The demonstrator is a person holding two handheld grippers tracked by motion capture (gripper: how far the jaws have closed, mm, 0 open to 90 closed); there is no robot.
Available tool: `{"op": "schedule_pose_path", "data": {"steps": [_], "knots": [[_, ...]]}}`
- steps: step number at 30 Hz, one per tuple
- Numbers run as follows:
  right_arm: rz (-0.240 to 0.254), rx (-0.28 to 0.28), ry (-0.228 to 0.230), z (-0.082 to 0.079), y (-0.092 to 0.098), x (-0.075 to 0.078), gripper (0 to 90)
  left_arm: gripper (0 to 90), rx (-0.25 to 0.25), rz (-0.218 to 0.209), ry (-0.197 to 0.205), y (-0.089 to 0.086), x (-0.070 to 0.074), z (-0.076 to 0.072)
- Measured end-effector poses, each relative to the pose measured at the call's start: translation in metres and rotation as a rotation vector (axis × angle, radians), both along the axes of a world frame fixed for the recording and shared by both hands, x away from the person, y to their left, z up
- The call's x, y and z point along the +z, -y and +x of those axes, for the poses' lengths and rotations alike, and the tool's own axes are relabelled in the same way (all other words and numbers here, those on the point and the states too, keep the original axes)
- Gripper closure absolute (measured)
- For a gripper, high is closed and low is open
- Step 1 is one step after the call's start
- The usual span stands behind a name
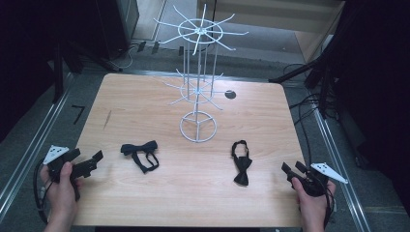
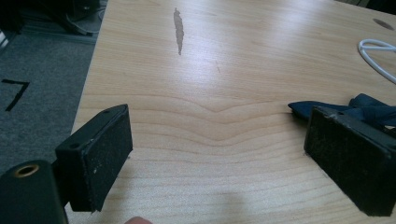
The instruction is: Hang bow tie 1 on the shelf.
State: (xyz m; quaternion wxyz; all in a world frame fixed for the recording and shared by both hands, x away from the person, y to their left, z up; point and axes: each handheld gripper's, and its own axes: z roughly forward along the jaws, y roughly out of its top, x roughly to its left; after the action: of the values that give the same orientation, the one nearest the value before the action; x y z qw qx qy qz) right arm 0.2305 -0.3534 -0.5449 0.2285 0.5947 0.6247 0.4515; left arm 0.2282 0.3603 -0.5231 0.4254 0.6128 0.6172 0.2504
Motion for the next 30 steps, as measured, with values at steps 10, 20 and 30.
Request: {"op": "schedule_pose_path", "data": {"steps": [10, 20, 30], "knots": [[-0.01, 0.043, 0.035, 0.001, -0.026, 0.01, 38.0, 8.3, -0.011, 0.003, 0.009, 0.001, 0.0, -0.001], [-0.055, 0.147, 0.057, 0.009, -0.07, 0.017, 38.0, 8.2, -0.014, 0.014, 0.003, 0.002, 0.0, -0.001], [-0.08, 0.208, 0.084, 0.012, -0.107, 0.028, 39.1, 8.2, -0.022, 0.015, -0.002, 0.003, 0.0, 0.001]]}}
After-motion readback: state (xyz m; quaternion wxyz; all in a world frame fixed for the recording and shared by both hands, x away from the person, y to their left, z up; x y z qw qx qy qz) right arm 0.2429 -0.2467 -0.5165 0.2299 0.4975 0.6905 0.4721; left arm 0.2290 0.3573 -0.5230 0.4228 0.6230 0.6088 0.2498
